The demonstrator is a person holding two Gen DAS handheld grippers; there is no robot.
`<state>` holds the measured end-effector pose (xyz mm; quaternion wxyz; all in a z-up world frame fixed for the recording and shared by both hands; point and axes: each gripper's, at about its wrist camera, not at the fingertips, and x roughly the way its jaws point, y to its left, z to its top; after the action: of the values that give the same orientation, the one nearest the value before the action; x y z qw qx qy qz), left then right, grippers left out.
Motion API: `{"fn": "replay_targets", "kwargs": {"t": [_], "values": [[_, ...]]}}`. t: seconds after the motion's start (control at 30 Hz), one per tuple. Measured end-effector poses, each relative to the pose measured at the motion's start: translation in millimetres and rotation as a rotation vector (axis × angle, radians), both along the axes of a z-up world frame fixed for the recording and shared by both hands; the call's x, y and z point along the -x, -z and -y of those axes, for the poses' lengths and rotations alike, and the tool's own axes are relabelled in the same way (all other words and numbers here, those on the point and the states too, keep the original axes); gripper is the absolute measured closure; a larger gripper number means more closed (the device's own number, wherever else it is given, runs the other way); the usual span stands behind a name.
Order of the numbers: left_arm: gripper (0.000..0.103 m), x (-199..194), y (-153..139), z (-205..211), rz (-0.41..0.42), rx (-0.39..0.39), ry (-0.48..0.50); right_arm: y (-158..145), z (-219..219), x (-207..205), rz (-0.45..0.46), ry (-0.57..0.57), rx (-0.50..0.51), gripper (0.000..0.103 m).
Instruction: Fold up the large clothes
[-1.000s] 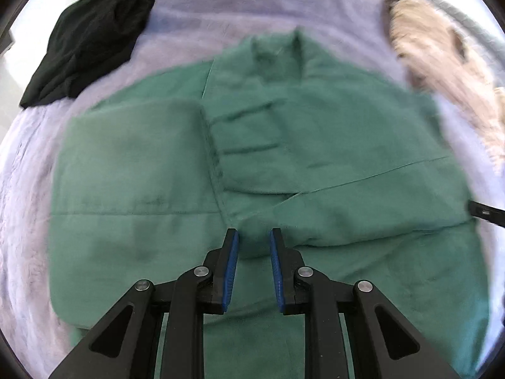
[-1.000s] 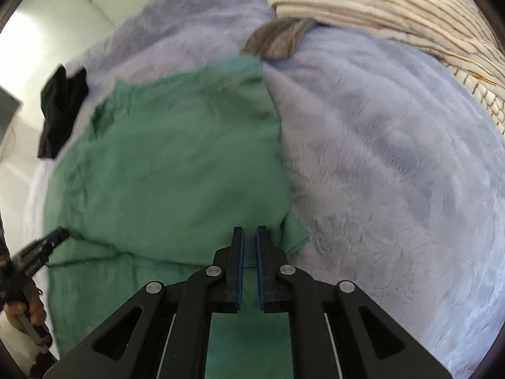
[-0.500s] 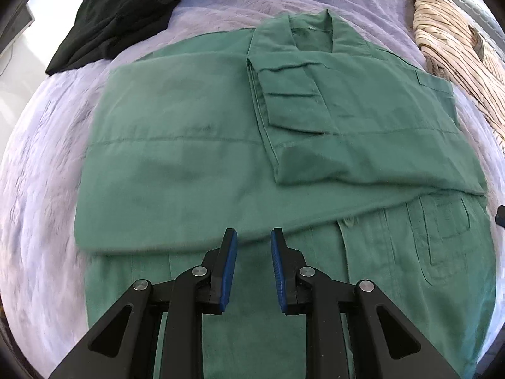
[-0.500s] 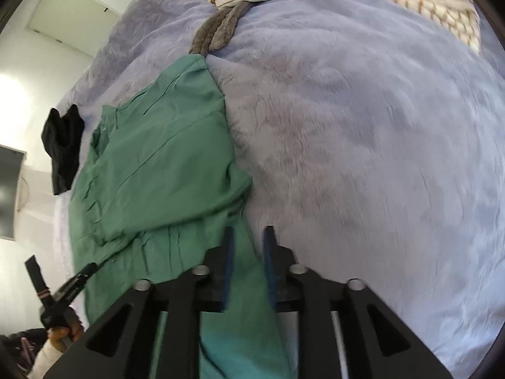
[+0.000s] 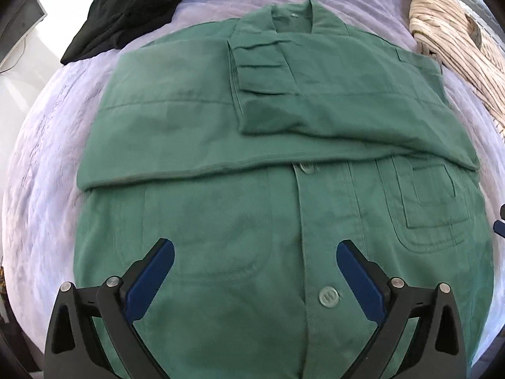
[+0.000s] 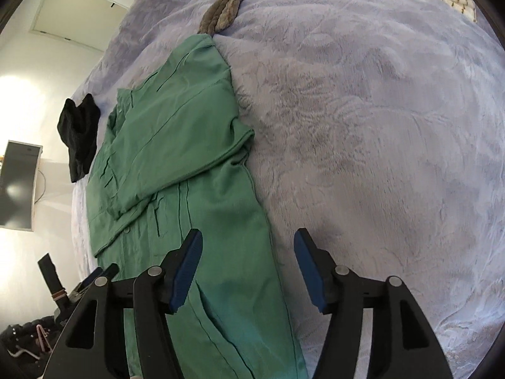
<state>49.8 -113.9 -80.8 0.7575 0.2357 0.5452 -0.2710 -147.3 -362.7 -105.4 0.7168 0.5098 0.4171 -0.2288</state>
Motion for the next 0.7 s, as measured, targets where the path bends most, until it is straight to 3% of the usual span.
{"fn": "replay_targets", "kwargs": {"t": [0.1, 0.2, 0.43, 0.6, 0.7], "values": [[0.000, 13, -1, 0, -0.012, -0.011, -0.015, -3, -6, 5, 0.041, -0.019, 0.003, 0.012], [0.000, 24, -2, -5, -0.022, -0.015, -0.028, -5, -13, 8, 0.063, -0.043, 0.002, 0.000], [0.000, 39, 5, -28, -0.053, -0.045, -0.080, -7, -31, 11, 0.068, -0.088, -0.034, 0.000], [0.000, 44, 12, -46, -0.123, -0.045, -0.072, -5, -44, 10, 0.049, -0.099, -0.043, 0.000], [0.000, 49, 11, -60, -0.114, -0.035, -0.069, -6, -54, 8, 0.053, -0.088, -0.046, 0.000]]}}
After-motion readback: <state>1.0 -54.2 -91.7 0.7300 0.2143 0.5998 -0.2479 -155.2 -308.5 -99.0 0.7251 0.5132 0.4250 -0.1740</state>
